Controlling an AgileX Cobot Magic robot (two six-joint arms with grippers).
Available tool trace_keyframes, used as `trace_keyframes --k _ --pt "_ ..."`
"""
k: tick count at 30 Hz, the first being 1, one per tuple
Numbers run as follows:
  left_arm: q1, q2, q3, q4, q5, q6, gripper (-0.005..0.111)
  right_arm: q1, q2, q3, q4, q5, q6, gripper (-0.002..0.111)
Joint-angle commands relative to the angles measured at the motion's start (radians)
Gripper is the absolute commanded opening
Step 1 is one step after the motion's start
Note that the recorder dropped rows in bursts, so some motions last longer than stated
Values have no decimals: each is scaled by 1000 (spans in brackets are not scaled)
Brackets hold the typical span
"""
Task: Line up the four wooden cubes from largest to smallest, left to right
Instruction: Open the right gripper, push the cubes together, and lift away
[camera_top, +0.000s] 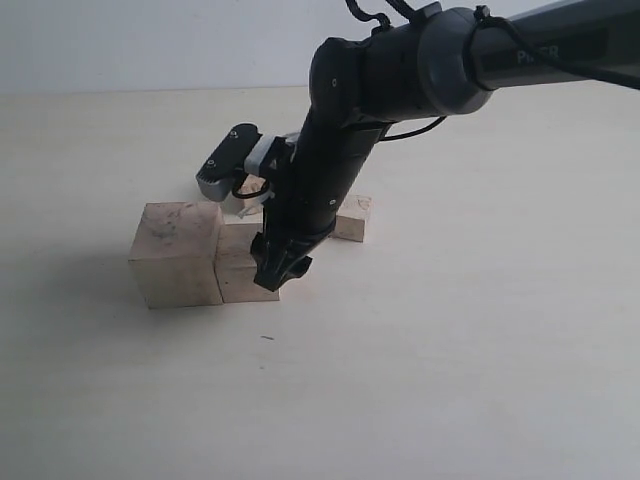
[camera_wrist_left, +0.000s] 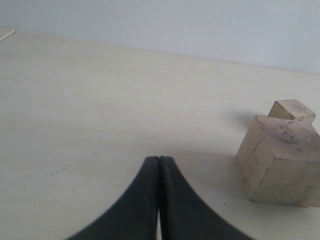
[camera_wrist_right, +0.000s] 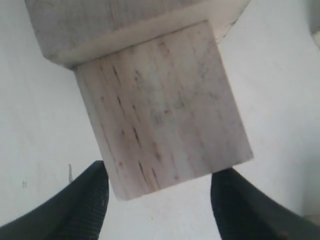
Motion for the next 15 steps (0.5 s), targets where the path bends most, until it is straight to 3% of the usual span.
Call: trace_keyframes --k 1,15 --pt "-6 -6 0 2 -9 3 0 -4 -2 1 5 -24 -15 61" --pt "-6 -6 0 2 -9 3 0 -4 -57 1 -9 48 -5 85"
